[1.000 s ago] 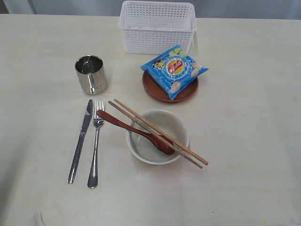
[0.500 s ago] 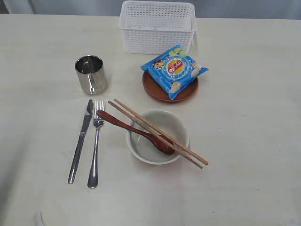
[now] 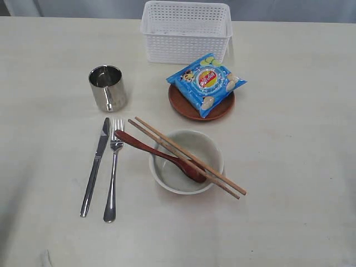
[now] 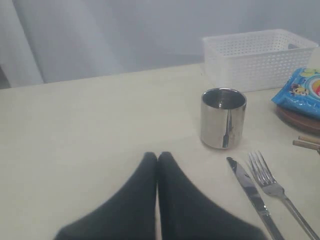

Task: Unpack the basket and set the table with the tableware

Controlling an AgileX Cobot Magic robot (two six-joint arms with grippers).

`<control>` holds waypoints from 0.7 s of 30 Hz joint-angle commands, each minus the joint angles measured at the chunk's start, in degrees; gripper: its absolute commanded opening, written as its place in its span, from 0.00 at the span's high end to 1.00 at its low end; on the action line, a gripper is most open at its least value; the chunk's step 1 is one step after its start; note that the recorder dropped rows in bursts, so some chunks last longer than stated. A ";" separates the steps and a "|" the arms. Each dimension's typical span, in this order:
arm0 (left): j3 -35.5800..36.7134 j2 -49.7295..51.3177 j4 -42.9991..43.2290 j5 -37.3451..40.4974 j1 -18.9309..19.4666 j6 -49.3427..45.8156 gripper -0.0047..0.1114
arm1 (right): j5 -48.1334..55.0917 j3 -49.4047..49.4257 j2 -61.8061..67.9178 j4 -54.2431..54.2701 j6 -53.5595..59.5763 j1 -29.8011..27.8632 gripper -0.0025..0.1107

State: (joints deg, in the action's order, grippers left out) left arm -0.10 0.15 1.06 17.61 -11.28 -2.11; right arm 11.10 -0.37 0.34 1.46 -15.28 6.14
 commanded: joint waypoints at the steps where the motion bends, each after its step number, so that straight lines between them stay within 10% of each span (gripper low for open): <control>1: 0.10 -0.15 -0.22 -0.45 0.01 0.20 0.96 | 1.19 0.37 -0.34 -0.64 2.09 1.39 0.98; 21: 0.10 -0.15 -0.22 -0.45 0.01 0.20 0.96 | 8.41 0.37 -0.34 -1.96 12.21 4.57 0.98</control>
State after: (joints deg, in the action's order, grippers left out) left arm -0.10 0.15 1.06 17.61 -11.28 -2.11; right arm 19.54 -0.12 0.34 0.00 -3.75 10.49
